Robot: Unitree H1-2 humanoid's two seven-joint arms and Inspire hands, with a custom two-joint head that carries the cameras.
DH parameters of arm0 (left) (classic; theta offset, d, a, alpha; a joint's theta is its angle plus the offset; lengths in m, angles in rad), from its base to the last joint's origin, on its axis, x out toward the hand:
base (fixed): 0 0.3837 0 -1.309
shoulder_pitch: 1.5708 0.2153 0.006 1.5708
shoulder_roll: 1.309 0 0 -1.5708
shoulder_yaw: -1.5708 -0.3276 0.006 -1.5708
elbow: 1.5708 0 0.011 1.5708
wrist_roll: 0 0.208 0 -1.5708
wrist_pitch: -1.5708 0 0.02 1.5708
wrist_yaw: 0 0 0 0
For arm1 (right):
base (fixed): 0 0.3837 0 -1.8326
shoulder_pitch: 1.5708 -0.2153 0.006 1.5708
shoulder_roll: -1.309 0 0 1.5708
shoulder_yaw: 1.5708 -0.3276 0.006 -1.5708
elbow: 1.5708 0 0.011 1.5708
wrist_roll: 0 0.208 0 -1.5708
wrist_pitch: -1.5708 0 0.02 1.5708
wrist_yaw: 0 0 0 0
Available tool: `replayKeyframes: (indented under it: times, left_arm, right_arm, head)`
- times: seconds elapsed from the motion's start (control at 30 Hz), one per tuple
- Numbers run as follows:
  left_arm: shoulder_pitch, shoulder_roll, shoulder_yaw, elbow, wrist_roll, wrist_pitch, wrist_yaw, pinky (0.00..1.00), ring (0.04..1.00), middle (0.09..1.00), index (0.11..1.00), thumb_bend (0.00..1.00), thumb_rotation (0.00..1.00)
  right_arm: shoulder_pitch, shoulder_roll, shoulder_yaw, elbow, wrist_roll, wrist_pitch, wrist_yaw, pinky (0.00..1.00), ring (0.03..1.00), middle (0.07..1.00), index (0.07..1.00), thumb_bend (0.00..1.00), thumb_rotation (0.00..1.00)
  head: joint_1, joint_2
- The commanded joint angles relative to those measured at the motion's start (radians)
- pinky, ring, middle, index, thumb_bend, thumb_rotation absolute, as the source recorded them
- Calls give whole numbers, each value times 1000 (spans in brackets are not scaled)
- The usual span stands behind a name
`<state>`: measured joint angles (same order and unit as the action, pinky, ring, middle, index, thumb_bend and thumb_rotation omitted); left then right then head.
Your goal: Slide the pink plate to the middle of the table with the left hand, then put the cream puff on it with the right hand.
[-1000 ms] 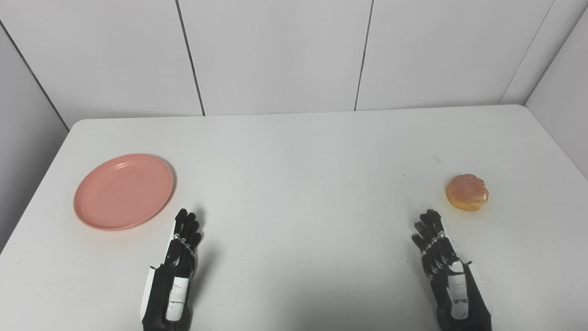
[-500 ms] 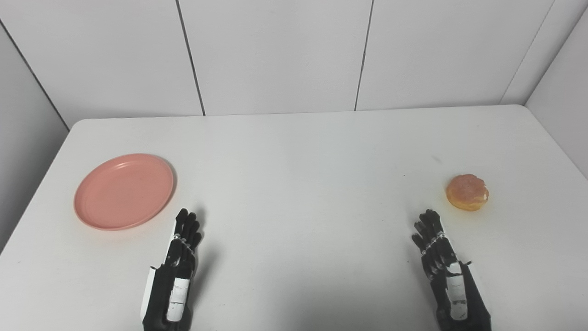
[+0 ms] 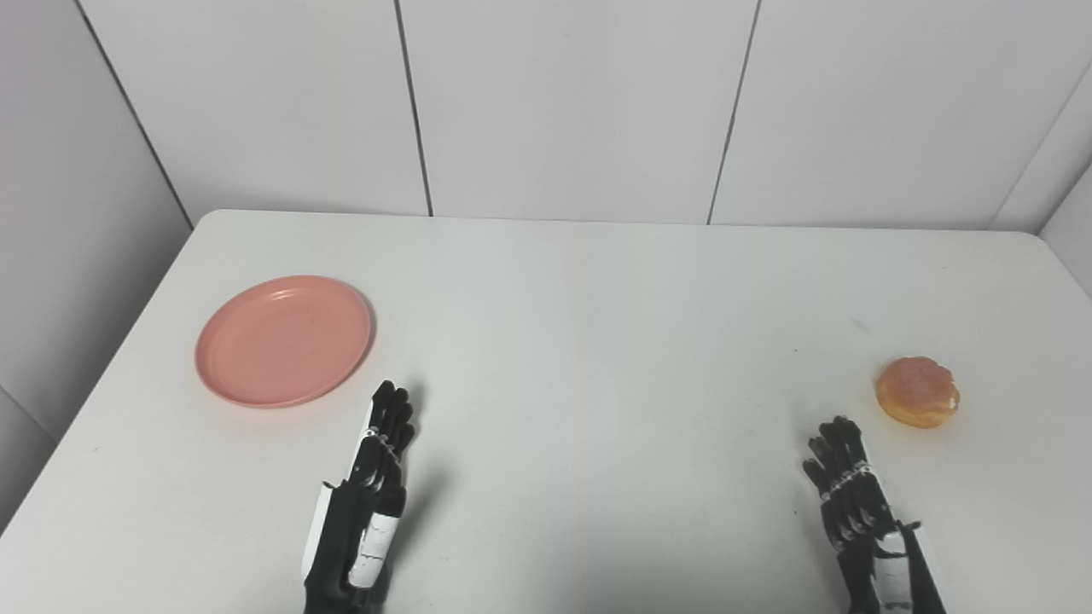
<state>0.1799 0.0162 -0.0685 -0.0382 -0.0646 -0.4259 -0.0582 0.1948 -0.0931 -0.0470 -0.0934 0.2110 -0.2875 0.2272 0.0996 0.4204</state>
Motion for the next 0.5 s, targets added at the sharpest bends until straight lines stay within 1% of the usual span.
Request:
replayKeyframes:
  times: [0.0,0.03,0.07,0.1,0.13,0.17,0.2,0.23,0.27,0.37,0.47]
  left_arm:
    - [43,-48,-30,110,11,26,-4,1000,1000,1000,1000,959,828]
    - [39,-48,-33,119,12,19,-3,1000,1000,1000,1000,960,826]
    - [34,-49,-34,134,21,6,4,1000,1000,1000,1000,968,819]
    - [30,-51,-35,145,28,-4,10,1000,1000,1000,1000,970,818]
    - [24,-53,-36,160,38,-18,17,1000,1000,1000,1000,975,814]
    - [20,-54,-37,171,44,-27,23,1000,1000,1000,1000,980,812]
    - [15,-55,-37,182,49,-34,27,1000,1000,1000,1000,988,808]
    - [12,-56,-37,189,52,-37,29,1000,1000,1000,1000,990,807]
    - [9,-57,-36,197,55,-39,33,1000,1000,1000,1000,996,804]
    - [0,-59,-38,214,69,-42,47,1000,1000,1000,1000,1000,801]
    - [-4,-59,-40,222,80,-43,57,1000,1000,1000,1000,1000,803]
  right_arm:
    - [28,-27,-19,82,4,4,-2,1000,1000,1000,1000,926,1000]
    - [25,-30,-19,92,8,-3,0,1000,1000,1000,1000,925,1000]
    - [19,-34,-19,108,12,-15,3,1000,1000,1000,1000,916,1000]
    - [15,-37,-19,120,16,-24,5,1000,1000,1000,1000,914,1000]
    - [11,-40,-19,134,21,-31,8,1000,1000,1000,1000,907,1000]
    - [7,-42,-20,145,25,-37,10,1000,1000,1000,1000,901,1000]
    - [4,-43,-20,154,25,-38,9,1000,1000,1000,1000,896,1000]
    - [1,-44,-20,160,25,-40,8,1000,1000,1000,1000,895,1000]
    - [-2,-46,-20,169,22,-44,7,1000,1000,1000,1000,892,1000]
    - [-10,-51,-18,191,22,-52,8,1000,1000,1000,1000,877,1000]
    - [-13,-54,-17,201,28,-54,11,1000,1000,1000,1000,869,1000]
  head:
    - [13,-11]
    - [19,-17]
    - [36,-33]
    - [38,-36]
    - [51,-51]
    - [53,-53]
    - [62,-63]
    - [62,-63]
    - [74,-77]
    - [88,-89]
    - [91,-93]
